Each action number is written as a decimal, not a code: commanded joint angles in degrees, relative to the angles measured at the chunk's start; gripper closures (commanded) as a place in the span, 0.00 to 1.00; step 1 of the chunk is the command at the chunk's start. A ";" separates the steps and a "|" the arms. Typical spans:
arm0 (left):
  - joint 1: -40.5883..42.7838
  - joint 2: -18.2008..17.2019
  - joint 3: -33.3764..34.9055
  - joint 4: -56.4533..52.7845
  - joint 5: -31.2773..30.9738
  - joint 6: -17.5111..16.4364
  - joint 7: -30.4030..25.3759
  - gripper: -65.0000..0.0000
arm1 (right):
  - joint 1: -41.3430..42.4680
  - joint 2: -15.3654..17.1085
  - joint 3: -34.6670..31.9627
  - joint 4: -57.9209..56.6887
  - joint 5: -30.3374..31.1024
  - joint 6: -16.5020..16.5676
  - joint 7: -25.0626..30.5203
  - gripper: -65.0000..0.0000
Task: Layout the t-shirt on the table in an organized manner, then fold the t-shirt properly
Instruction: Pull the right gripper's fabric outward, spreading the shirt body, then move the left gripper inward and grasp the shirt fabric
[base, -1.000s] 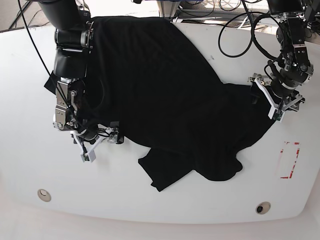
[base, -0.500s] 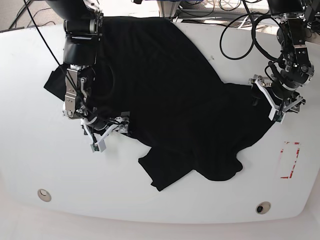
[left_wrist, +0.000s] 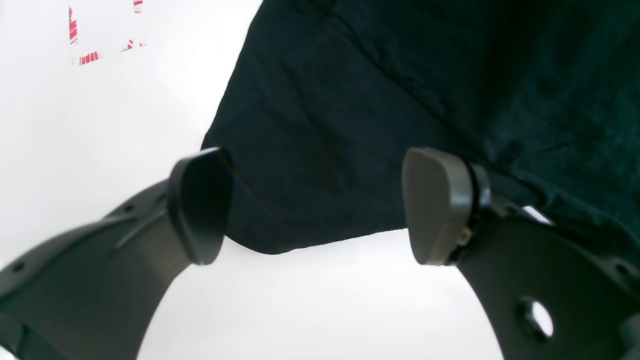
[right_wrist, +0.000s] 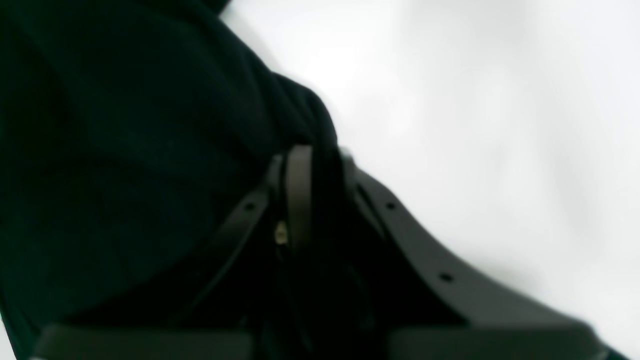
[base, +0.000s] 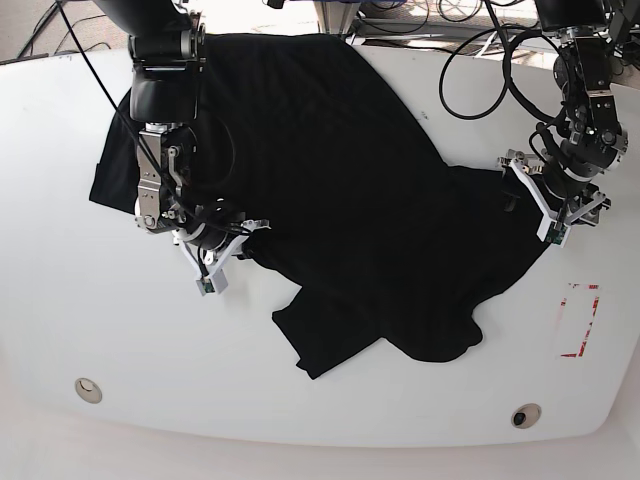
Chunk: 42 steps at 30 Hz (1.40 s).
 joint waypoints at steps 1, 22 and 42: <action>-0.66 -0.66 -0.19 0.42 -0.15 0.14 -1.15 0.23 | 1.17 2.41 0.37 0.80 -0.07 -0.12 -0.01 0.98; -0.75 -0.48 0.87 -2.04 -0.24 0.05 -1.41 0.23 | -8.15 9.88 15.40 2.03 -0.07 -0.12 -0.01 0.98; 1.62 4.62 7.90 -2.04 -14.13 0.14 -1.15 0.23 | -8.41 9.70 15.40 8.54 -0.07 -0.30 -0.10 0.27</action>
